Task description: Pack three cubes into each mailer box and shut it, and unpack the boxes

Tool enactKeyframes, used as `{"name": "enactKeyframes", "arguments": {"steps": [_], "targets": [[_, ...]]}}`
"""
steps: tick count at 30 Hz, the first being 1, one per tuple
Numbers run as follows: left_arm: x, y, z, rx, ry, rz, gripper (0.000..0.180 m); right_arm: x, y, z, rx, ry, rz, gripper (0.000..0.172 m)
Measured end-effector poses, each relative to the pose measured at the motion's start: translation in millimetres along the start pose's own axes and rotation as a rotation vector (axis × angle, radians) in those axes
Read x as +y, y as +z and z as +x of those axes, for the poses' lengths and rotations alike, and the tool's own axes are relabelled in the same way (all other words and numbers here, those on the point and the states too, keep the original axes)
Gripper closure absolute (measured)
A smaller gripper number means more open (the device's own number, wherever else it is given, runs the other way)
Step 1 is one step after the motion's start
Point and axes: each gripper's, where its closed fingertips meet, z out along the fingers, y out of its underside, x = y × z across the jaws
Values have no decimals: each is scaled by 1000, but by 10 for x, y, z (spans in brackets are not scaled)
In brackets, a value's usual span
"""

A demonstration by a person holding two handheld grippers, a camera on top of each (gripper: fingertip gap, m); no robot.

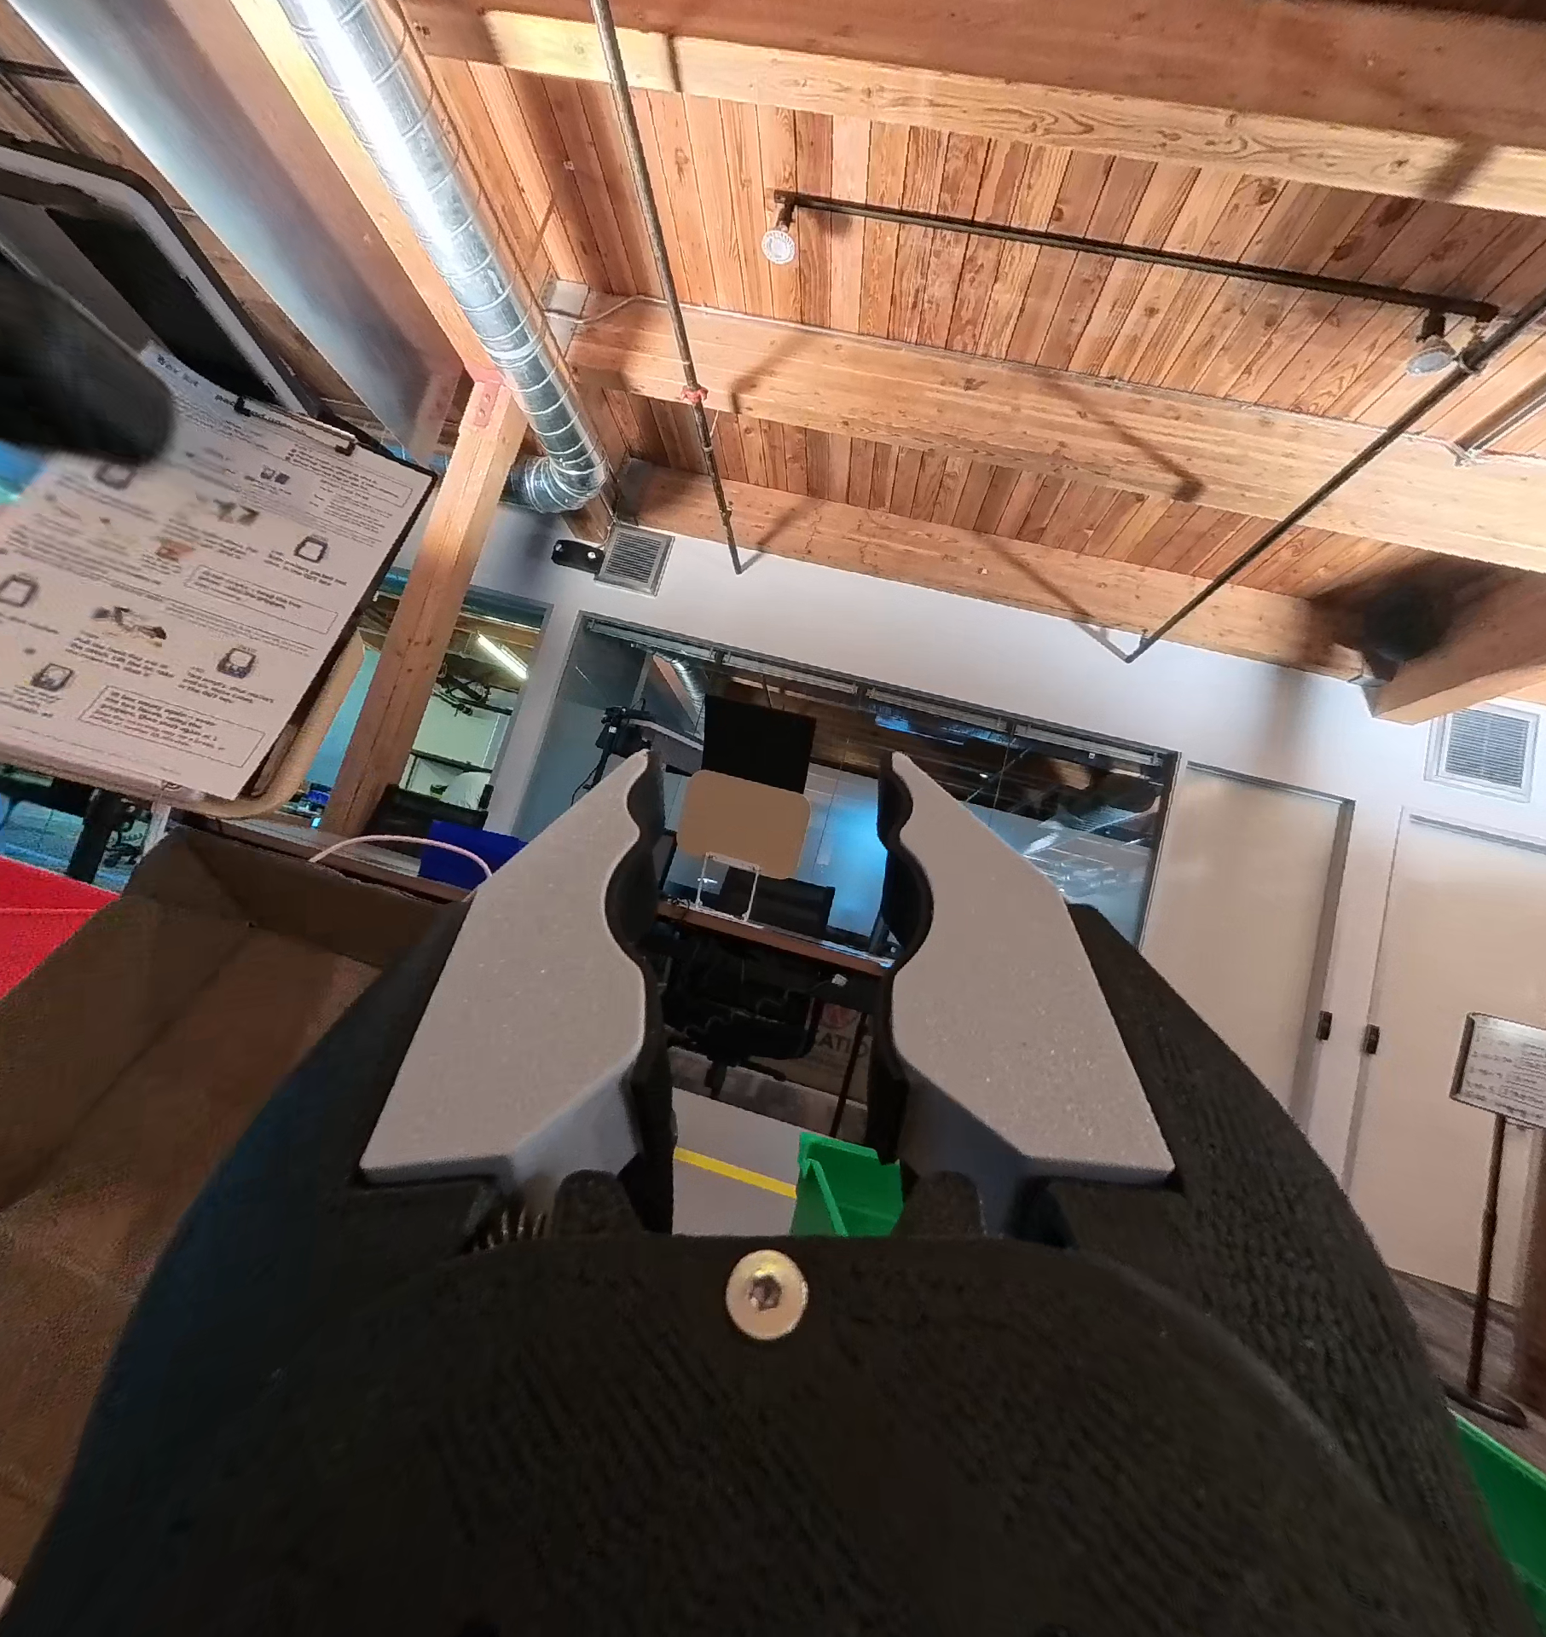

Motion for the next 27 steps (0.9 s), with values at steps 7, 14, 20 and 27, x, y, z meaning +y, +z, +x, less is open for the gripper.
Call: {"name": "enactKeyframes", "arguments": {"steps": [7, 14, 20, 27], "targets": [[1541, -1102, -1020, -422, -684, -32, 128, 8, 9, -10, -2, -8, -5, 125], [2668, -887, -754, -139, -1046, -223, 116, 28, 14, -9, -1, -6, -12, 125], [2921, -631, -704, -61, -1261, -261, 123, 33, 15, -12, -2, -7, -14, 125], [3094, -481, -631, -94, -1323, -383, 108, 48, 15, 23, 10, 8, -20, 125]]}}
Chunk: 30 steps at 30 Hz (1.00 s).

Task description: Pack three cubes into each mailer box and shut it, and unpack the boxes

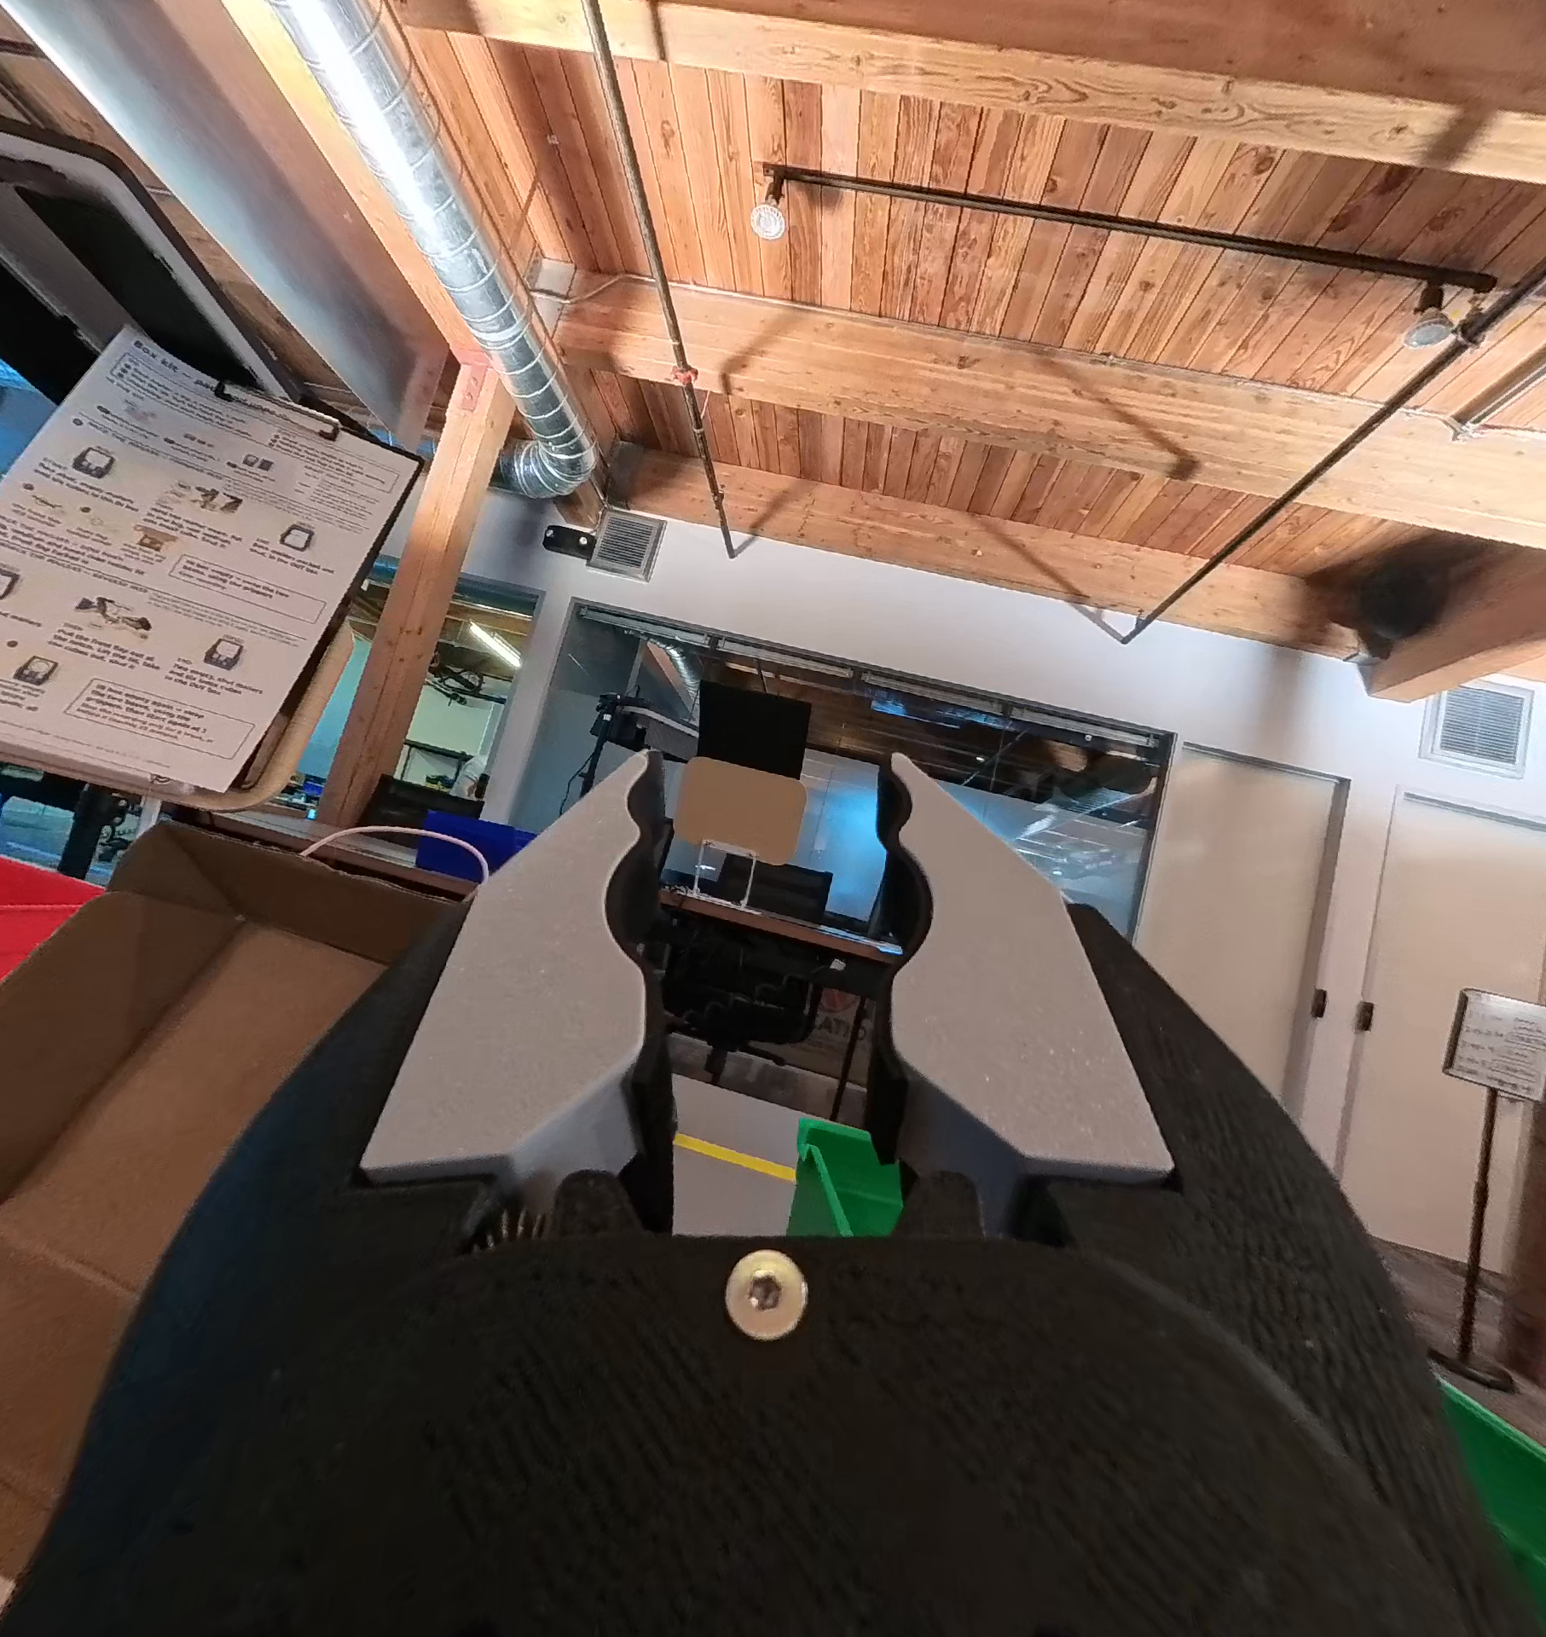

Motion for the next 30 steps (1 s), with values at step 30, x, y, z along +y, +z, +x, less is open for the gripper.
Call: {"name": "enactKeyframes", "arguments": {"steps": [30], "targets": [[-375, -1377, 1529, -316, 844, 738, 162, -12, 0, 0, -2, 6, 4, 125]]}}
